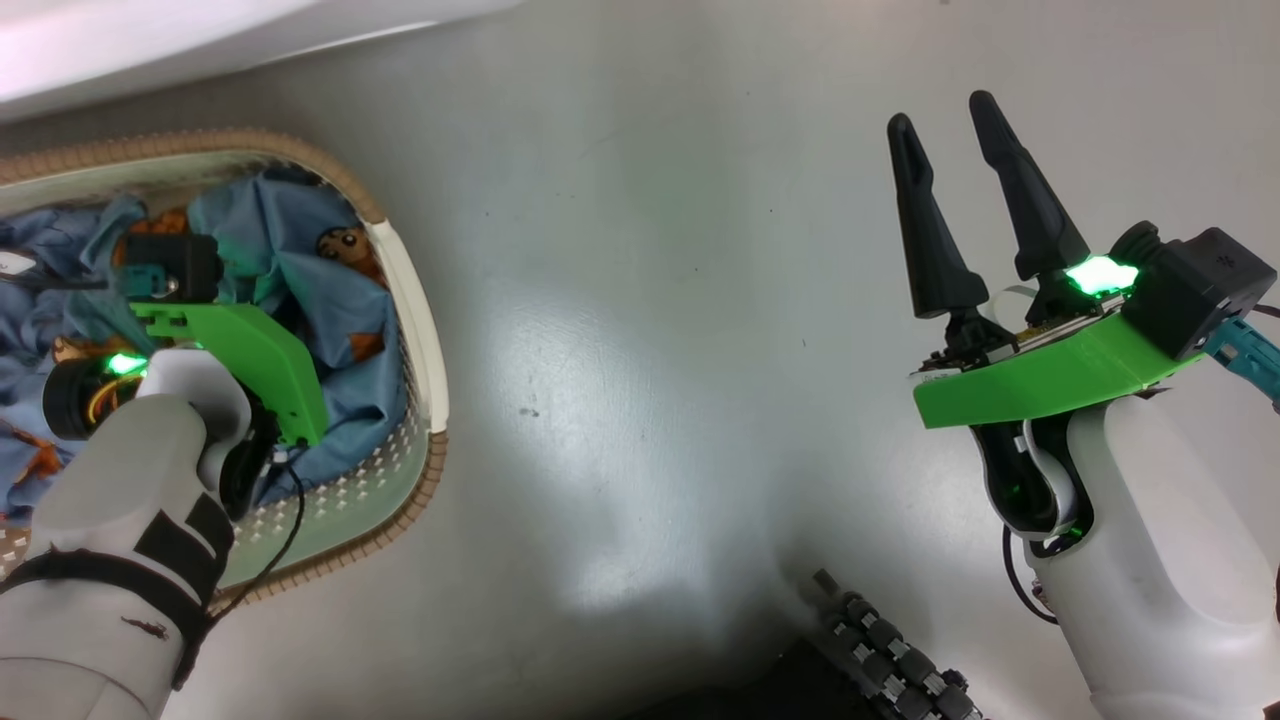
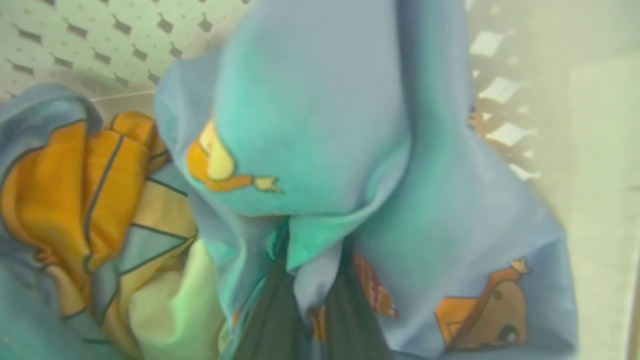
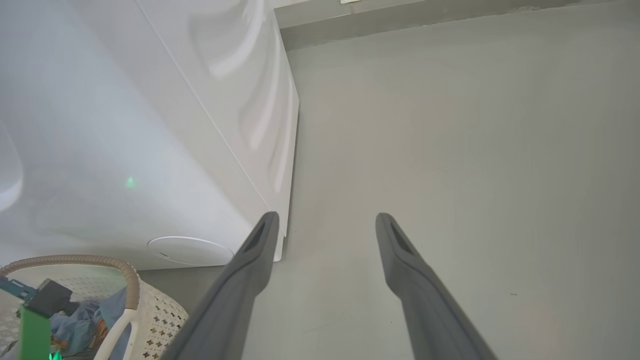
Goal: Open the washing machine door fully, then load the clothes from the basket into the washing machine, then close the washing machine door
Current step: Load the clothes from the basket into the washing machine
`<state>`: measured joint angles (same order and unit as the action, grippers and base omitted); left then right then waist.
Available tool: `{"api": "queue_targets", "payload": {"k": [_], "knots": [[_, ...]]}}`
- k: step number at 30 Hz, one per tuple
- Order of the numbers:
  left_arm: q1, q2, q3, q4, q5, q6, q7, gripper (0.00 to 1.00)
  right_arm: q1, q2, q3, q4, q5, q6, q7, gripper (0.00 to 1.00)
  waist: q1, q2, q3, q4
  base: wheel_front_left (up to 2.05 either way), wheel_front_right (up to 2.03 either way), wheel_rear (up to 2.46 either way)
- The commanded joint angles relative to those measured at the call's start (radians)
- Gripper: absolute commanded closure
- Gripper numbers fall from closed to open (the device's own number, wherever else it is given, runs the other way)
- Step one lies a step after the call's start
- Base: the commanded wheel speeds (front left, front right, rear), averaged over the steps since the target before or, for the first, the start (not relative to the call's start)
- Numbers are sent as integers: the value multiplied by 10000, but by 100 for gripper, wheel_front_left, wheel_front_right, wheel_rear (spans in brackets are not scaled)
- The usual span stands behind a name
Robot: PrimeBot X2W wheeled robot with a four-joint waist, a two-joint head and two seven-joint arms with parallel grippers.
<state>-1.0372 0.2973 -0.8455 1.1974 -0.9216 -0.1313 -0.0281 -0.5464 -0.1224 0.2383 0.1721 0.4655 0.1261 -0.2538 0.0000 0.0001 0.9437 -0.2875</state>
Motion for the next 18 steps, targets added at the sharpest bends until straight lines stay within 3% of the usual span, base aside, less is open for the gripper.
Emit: {"api": "queue_targets", "payload": {"k": [1,12,18], "knots": [[113,262,73,-107,-123,6,-132,100,237,2,92,-164,-185,46,-80,0,0,-1,-48,23,0,0,0],[1221,-82,-153,-780,-1033,6,-1257,100,263,-119,-24,-13,-273,46,-80,0,0,-1,-1538,386,0,0,0],[1818,10,-492,-1491,-1425,6,-1866,100,607,-195,-75,250,-181,46,-80,0,0,-1,-2552,624,0,0,0]]}}
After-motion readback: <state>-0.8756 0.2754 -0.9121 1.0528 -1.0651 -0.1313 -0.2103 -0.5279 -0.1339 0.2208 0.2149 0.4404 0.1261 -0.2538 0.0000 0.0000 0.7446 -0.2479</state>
